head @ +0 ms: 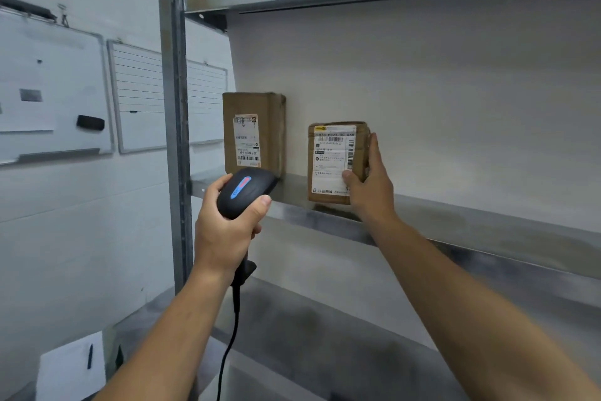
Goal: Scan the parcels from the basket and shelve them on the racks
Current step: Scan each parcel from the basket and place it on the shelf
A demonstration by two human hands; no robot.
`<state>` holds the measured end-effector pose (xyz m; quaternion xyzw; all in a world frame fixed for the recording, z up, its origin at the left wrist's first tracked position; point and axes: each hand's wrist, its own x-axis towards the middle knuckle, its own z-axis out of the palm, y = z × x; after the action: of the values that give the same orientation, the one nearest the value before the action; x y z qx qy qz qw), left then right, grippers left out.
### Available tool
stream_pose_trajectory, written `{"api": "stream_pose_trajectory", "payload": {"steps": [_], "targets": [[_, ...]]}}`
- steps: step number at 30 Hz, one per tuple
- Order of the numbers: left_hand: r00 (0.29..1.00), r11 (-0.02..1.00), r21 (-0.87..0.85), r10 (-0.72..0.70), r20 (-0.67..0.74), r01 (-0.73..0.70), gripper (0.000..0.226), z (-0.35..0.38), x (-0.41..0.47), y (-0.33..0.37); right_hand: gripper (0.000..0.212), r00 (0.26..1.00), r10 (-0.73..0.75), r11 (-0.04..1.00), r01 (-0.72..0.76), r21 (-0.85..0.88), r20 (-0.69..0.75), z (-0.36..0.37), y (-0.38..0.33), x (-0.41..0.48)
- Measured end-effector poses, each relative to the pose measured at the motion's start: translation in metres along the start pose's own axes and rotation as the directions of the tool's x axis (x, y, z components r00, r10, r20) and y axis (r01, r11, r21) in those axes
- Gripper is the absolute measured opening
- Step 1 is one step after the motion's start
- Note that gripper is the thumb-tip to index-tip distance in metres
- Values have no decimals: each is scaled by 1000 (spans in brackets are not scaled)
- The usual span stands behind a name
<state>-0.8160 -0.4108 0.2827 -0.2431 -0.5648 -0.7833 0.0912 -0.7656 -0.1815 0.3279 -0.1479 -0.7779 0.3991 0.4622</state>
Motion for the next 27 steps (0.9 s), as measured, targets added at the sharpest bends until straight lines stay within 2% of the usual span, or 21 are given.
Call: {"api": "stream_pose_trajectory", "payload": {"steps": [5, 12, 17, 27], "targets": [[999, 1000, -22, -4, 49, 5, 54, -16, 49, -22, 93, 999, 38, 996, -39, -74, -13, 38, 8, 20], [990, 996, -88, -16, 139, 28, 79, -19, 108, -46, 117, 995, 94, 983, -89, -164, 23, 72, 7, 58], [982, 992, -115, -22, 189, 44, 70, -16, 134, -64, 115, 992, 122, 974, -123, -189, -22, 96, 13, 77], [972, 987, -135, -58, 229, 91, 66, -18, 156, -88, 118, 994, 109, 963, -113, -245, -29, 124, 20, 99]]}}
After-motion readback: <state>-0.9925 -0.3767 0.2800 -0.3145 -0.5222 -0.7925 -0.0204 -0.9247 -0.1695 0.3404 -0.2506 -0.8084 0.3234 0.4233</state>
